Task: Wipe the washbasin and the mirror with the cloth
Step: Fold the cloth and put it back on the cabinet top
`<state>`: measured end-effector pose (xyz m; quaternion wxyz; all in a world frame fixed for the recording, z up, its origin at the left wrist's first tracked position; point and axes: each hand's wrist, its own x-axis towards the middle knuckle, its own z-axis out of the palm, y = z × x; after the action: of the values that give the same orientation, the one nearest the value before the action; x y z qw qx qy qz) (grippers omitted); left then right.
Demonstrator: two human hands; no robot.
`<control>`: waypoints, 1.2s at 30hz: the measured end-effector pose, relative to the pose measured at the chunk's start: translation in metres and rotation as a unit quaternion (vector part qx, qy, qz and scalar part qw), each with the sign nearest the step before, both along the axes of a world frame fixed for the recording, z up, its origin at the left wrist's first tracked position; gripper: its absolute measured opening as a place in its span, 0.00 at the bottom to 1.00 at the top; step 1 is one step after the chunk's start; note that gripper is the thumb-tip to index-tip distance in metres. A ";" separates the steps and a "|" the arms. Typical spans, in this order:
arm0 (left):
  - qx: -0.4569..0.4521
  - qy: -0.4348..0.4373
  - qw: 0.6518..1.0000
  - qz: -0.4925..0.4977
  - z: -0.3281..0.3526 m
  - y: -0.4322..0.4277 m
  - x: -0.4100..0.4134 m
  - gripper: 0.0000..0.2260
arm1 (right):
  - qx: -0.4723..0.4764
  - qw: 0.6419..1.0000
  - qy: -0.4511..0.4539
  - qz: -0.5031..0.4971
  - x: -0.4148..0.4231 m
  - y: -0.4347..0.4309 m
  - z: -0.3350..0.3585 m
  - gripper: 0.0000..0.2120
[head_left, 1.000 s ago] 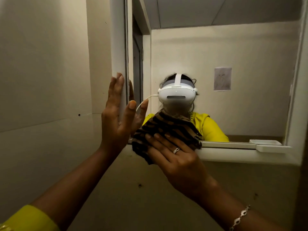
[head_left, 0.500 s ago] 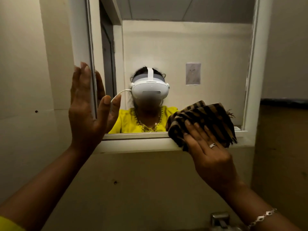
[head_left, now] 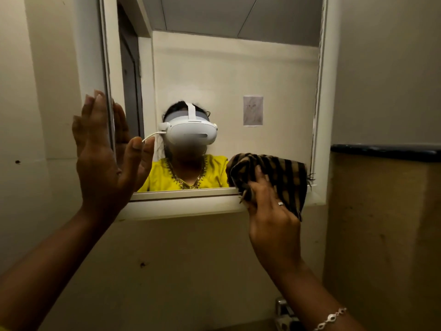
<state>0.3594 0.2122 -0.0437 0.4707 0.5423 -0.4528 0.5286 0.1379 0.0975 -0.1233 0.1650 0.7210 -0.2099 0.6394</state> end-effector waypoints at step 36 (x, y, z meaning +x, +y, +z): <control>0.408 0.133 0.755 -0.496 0.034 -0.078 -0.264 0.05 | 0.487 0.728 0.136 0.462 -0.236 -0.055 0.088 0.13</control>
<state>0.0959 0.1346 -0.0096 0.4566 0.4470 -0.7637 -0.0917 -0.0977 0.0422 -0.0352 -0.4984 0.7894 -0.1086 0.3415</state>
